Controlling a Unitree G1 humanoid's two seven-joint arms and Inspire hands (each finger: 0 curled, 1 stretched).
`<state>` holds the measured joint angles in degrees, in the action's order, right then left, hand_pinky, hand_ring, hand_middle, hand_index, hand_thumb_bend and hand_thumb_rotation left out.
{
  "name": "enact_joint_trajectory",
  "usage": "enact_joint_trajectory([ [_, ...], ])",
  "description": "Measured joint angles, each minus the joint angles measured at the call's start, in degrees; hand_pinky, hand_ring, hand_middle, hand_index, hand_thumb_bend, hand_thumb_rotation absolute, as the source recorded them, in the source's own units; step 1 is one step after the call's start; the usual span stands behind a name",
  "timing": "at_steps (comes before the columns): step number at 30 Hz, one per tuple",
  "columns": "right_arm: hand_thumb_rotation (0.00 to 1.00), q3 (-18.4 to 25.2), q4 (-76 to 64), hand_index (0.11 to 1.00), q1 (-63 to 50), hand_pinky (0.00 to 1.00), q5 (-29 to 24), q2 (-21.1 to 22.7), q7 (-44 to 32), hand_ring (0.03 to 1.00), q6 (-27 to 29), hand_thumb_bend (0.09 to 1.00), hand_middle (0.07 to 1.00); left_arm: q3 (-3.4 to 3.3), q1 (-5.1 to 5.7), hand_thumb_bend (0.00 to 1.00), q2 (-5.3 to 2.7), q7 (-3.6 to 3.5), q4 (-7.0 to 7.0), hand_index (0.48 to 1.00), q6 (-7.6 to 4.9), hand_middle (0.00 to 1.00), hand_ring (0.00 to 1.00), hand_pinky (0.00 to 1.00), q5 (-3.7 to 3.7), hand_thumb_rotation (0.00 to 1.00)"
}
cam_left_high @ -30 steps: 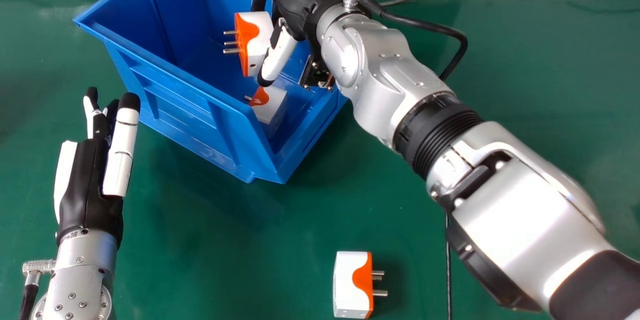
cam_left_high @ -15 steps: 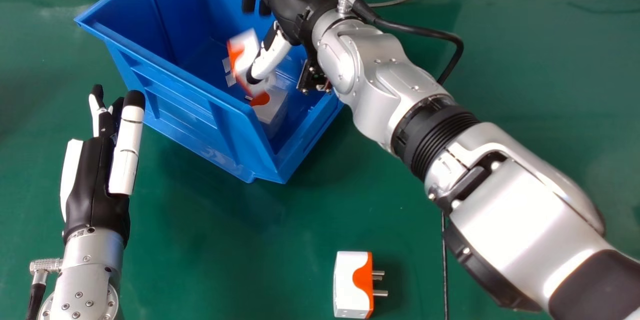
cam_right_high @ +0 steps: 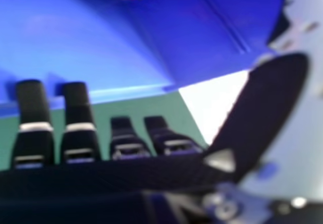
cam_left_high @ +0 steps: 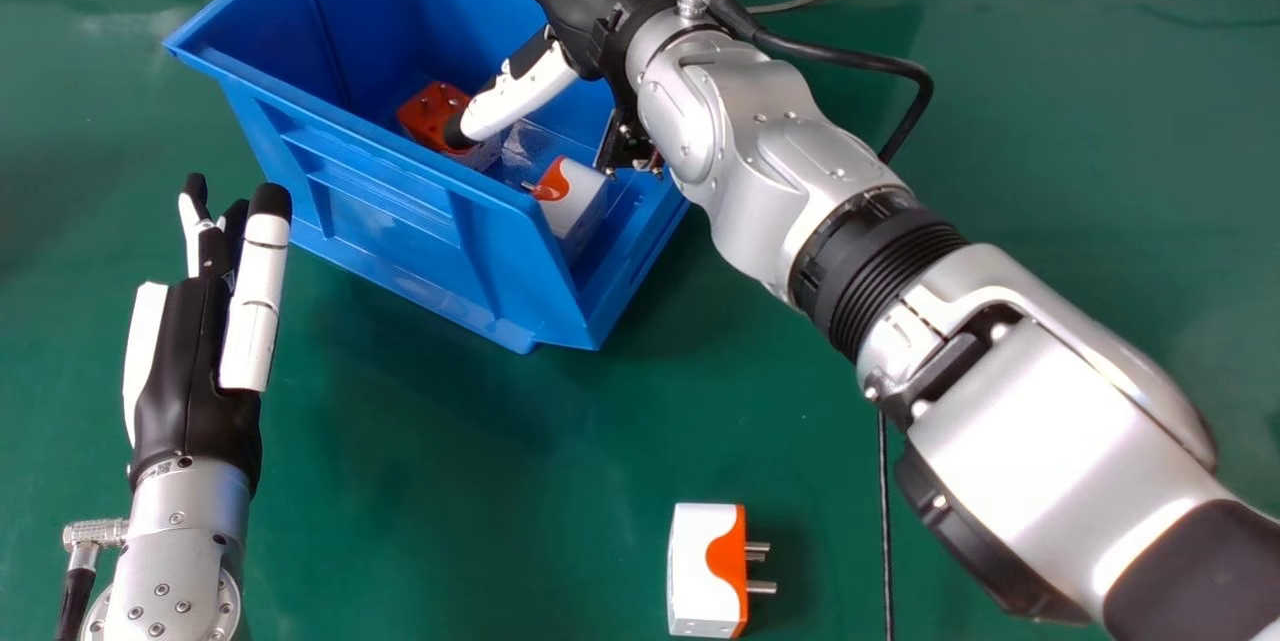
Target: Pick all objects and put in blue box
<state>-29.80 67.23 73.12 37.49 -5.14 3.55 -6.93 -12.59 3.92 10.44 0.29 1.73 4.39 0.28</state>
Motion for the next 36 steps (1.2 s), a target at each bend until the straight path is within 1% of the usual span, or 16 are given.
enact_joint_trajectory([
  [6, 0.39, 0.88, -7.02, 1.0, -2.92, 0.93, -0.8, 1.8, -0.12, 0.999, -1.59, 0.757, 1.0, 0.01, -0.39, 0.55, 0.04, 0.16, -0.51, 1.0, -0.04, 0.99, 1.0, 1.0, 0.44, 1.0],
  [8, 0.37, 0.88, -13.01, 1.0, -5.91, 0.94, -0.75, 3.73, -0.79, 1.0, -2.44, 0.746, 1.0, 0.01, -0.51, 0.55, 0.08, 0.2, -0.65, 1.0, -0.07, 0.99, 1.0, 1.0, 0.59, 1.0],
  [12, 0.35, 0.98, -27.81, 1.0, -12.72, 0.95, -0.67, 8.55, -4.06, 1.0, -4.65, 0.737, 1.0, 0.05, -0.55, 0.55, 0.18, 0.26, -0.72, 1.0, -0.07, 0.99, 1.0, 1.0, 1.41, 1.0],
  [15, 0.34, 1.38, -38.56, 1.0, -17.75, 0.95, -0.57, 11.55, -6.71, 1.0, -7.15, 0.736, 1.0, 0.06, -0.75, 0.55, 0.28, 0.25, -1.13, 1.0, -0.08, 0.99, 1.0, 1.0, 1.86, 1.0],
  [20, 0.33, 3.41, -55.62, 1.0, -25.16, 0.94, 0.55, 15.64, -10.73, 1.0, -11.13, 0.733, 1.0, 0.04, -0.89, 0.56, 0.33, 0.23, -1.34, 0.999, -0.05, 0.99, 1.0, 1.0, 1.88, 1.0],
  [25, 0.3, 7.61, -70.37, 1.0, -30.97, 0.93, 0.64, 19.89, -15.19, 1.0, -12.93, 0.724, 1.0, 0.02, -1.57, 0.57, 0.46, 0.22, -1.99, 0.999, -0.11, 0.99, 1.0, 1.0, 1.9, 1.0],
  [27, 0.31, 9.73, -75.27, 1.0, -33.44, 0.92, 0.62, 21.71, -16.45, 1.0, -13.4, 0.723, 1.0, 0.01, -1.69, 0.57, 0.72, 0.18, -2.23, 0.999, -0.24, 0.99, 1.0, 1.0, 1.88, 1.0],
  [30, 0.31, 13.46, -81.29, 1.0, -37.38, 0.91, 0.59, 24.43, -17.97, 1.0, -13.96, 0.729, 1.0, -0.17, -1.95, 0.57, 1.32, 0.23, -3.3, 0.998, -0.77, 0.99, 1.0, 1.0, 1.87, 1.0],
  [32, 0.32, 15.74, -84.48, 1.0, -39.93, 0.91, 0.52, 25.88, -18.81, 1.0, -14.53, 0.73, 1.0, -0.15, -2.06, 0.58, 1.38, 0.22, -3.62, 0.998, -1.13, 0.99, 1.0, 1.0, 1.86, 1.0],
  [36, 0.33, 19.27, -89.32, 1.0, -44.25, 0.92, 0.54, 28.17, -20.82, 1.0, -15.31, 0.738, 1.0, -0.09, -2.13, 0.58, 1.41, 0.15, -3.83, 0.998, -1.64, 0.99, 1.0, 1.0, 1.83, 1.0],
])
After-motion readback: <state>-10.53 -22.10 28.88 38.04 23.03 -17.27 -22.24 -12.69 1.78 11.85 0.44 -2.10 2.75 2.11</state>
